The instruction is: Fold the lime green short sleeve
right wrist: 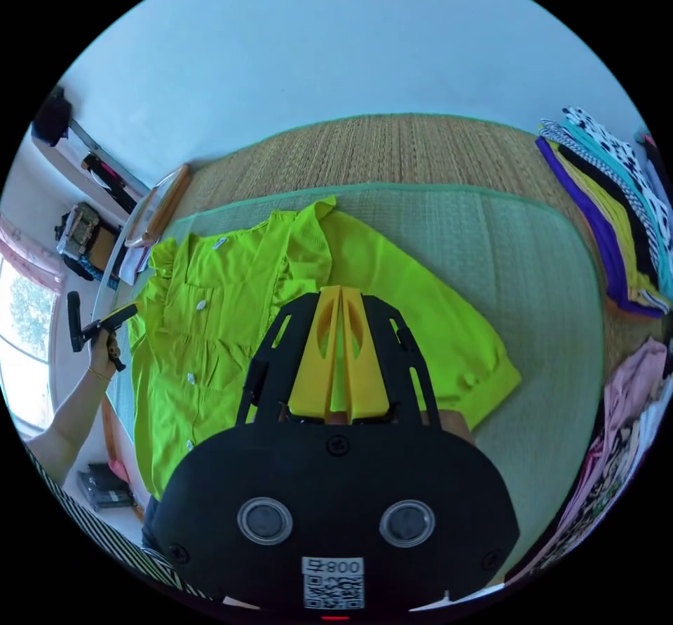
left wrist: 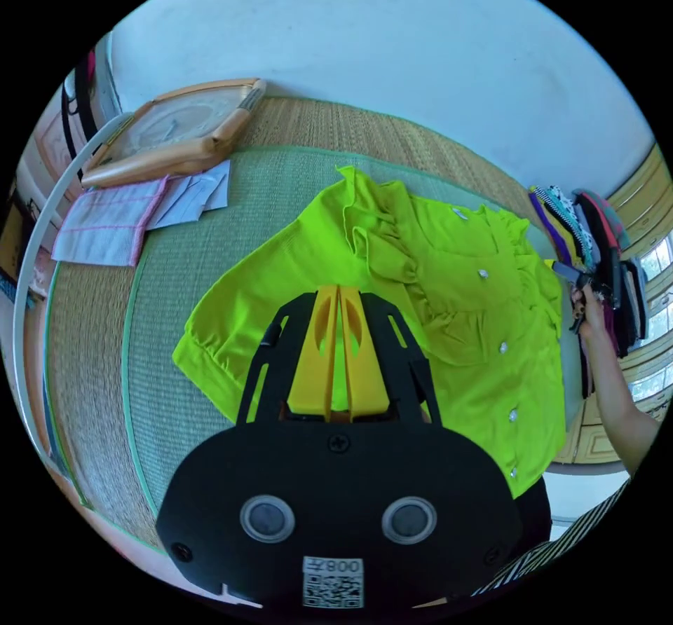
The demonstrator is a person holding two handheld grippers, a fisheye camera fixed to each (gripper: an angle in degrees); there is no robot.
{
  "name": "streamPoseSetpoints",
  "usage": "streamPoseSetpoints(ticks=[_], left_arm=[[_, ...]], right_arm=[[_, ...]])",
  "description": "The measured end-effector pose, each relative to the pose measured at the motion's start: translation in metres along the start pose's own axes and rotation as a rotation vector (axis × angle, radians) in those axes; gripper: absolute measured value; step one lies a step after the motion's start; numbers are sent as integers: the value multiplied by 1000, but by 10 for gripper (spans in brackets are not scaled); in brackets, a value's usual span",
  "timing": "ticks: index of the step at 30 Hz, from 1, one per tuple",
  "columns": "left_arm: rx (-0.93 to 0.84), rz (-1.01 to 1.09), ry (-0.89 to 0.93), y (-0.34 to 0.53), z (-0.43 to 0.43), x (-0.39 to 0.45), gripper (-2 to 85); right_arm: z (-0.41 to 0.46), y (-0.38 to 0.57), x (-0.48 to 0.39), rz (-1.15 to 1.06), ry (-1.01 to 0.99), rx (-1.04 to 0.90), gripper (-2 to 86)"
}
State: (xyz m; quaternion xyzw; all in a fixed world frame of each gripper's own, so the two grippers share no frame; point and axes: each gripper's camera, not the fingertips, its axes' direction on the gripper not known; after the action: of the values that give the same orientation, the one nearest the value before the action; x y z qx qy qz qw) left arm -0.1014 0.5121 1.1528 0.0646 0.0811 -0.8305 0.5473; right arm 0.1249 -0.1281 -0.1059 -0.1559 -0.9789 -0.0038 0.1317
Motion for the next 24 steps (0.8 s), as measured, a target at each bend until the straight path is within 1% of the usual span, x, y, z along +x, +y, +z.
streamPoseSetpoints(ticks=[4,7,11,14,17,20,24], left_arm=[[-41,-24,-60,-10,21,-7,1],[-1,-46,3,-5,23,-18,2],[19,-56,16,4,26,-24,2],[11,-82,15,7,27,-24,2],[68,-70,78,15,20,-19,2],[96,-53,129,25,19,-15,1],[102,-37,179,21,30,-10,2]], right_arm=[[34,-24,-9,-4,8,-48,0],[50,-19,-7,-9,69,-92,1],[37,17,11,88,13,-7,1],[30,30,14,128,-23,-5,1],[8,45,-3,76,0,35,0],[-16,67,-24,7,-81,85,0],[-18,82,-56,-82,-98,60,0]])
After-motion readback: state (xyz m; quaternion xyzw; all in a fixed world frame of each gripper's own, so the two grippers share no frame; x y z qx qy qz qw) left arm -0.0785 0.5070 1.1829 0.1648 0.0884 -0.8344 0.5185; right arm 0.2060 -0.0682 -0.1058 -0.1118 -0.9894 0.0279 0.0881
